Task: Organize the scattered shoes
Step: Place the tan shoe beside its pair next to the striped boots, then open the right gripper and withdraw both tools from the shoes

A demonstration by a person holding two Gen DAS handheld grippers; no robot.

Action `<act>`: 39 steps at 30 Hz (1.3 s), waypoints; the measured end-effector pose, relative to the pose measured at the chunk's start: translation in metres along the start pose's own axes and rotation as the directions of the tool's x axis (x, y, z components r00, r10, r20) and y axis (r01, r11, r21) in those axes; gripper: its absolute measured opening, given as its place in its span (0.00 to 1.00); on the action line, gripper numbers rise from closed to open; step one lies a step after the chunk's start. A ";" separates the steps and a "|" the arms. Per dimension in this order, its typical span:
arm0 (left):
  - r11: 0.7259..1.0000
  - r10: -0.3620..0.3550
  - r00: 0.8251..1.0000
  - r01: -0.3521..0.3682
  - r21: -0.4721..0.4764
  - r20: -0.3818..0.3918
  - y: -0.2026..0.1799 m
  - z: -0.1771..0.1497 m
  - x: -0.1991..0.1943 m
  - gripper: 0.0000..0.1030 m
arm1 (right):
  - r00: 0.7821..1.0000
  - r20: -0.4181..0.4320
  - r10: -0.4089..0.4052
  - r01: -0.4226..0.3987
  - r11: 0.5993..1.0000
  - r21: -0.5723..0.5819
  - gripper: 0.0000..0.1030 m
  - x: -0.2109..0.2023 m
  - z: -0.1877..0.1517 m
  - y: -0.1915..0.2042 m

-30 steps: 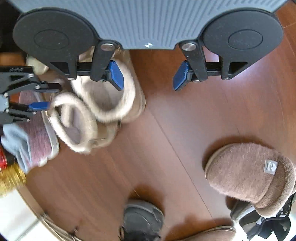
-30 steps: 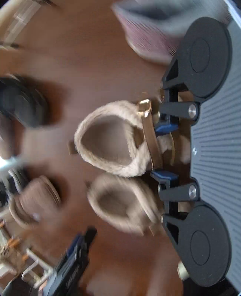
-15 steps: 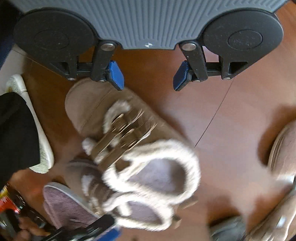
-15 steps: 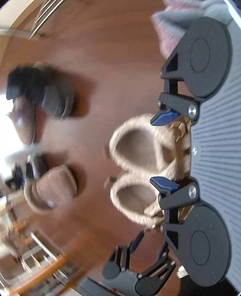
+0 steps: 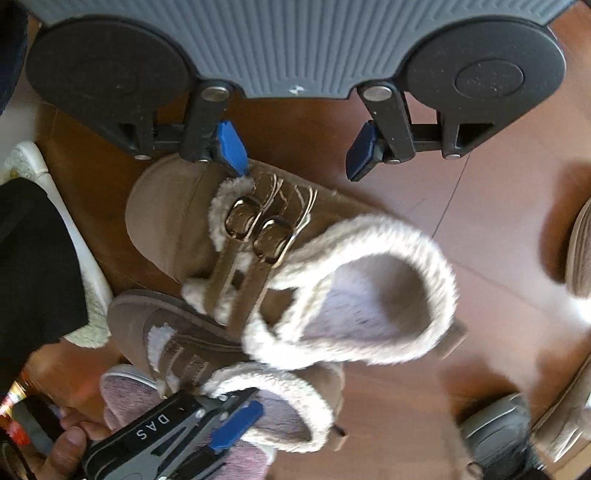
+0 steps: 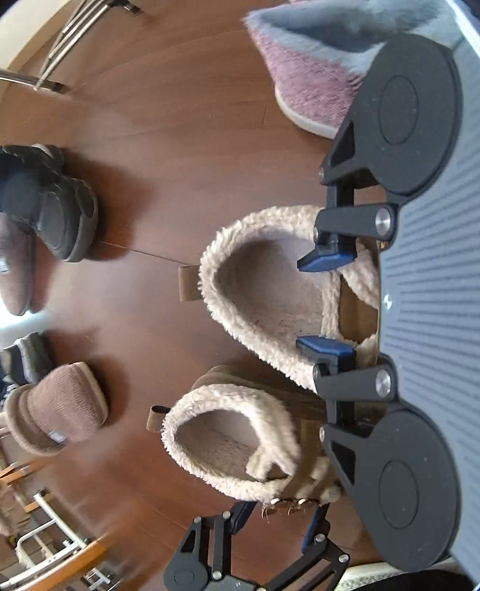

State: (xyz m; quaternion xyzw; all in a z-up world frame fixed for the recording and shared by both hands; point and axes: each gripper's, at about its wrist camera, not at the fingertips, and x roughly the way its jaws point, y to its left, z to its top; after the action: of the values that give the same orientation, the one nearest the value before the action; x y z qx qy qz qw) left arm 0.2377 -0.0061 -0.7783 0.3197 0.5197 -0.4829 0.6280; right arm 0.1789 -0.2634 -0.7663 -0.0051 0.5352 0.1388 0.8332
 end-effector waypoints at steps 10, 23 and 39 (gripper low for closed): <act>0.989 0.113 0.994 -0.112 0.100 -0.004 0.036 -0.010 -0.025 0.60 | 0.990 0.000 0.142 -0.142 0.989 -0.032 0.57 -0.048 -0.011 -0.004; 0.942 0.178 0.984 -0.172 0.290 0.006 0.016 0.033 0.027 0.59 | 0.971 -0.192 0.142 -0.131 0.989 0.070 0.38 -0.028 -0.047 -0.010; 0.952 0.157 0.987 -0.143 0.270 -0.032 0.009 0.072 0.043 0.59 | 0.980 -0.194 0.051 -0.036 0.996 0.081 0.38 -0.029 -0.052 -0.024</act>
State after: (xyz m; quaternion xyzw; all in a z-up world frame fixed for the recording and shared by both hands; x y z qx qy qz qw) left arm 0.2710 -0.0797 -0.8021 0.4525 0.4409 -0.4907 0.6000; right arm 0.1270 -0.3016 -0.7656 0.0251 0.6196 0.1349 0.7728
